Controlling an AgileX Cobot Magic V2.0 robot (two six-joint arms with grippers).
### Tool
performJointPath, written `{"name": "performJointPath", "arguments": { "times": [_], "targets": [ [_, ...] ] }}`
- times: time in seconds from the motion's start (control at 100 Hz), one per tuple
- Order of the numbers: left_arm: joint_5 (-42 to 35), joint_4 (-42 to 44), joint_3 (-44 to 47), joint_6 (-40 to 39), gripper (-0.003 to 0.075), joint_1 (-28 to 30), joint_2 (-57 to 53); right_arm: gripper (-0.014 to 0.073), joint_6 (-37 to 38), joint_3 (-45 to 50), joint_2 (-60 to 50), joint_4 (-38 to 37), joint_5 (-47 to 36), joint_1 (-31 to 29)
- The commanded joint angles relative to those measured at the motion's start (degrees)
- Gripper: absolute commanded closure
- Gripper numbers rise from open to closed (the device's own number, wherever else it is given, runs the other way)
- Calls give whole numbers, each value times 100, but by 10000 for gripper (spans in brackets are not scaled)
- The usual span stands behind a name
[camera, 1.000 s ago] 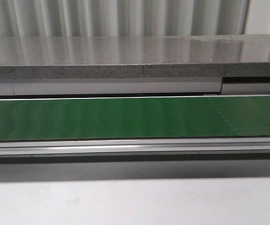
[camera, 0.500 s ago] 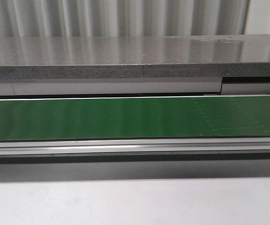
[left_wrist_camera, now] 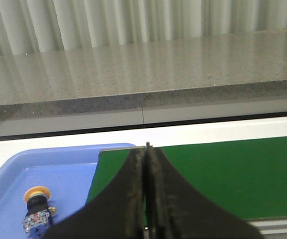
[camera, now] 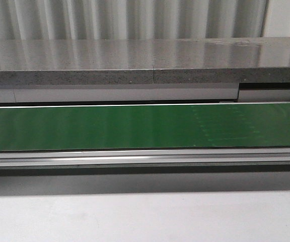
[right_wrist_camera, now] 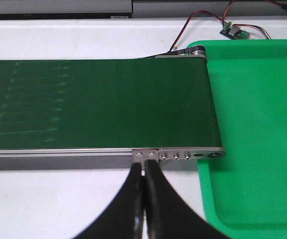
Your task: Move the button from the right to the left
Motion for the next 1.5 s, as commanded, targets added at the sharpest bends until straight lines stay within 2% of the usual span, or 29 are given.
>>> {"name": "performJointPath", "arguments": {
  "times": [0.0,0.3,1.49],
  "targets": [
    [-682,293,120,-534,740,-47,-221,661,-25,-159,-1,46,-363,23],
    [-966,345,833,-894,740,-47,-585,661,-25,-159,-1,46,-362,23],
    [-1032,290,836,-988,740,-47,-585,661,-25,-159,-1,46,-362,23]
  ]
}}
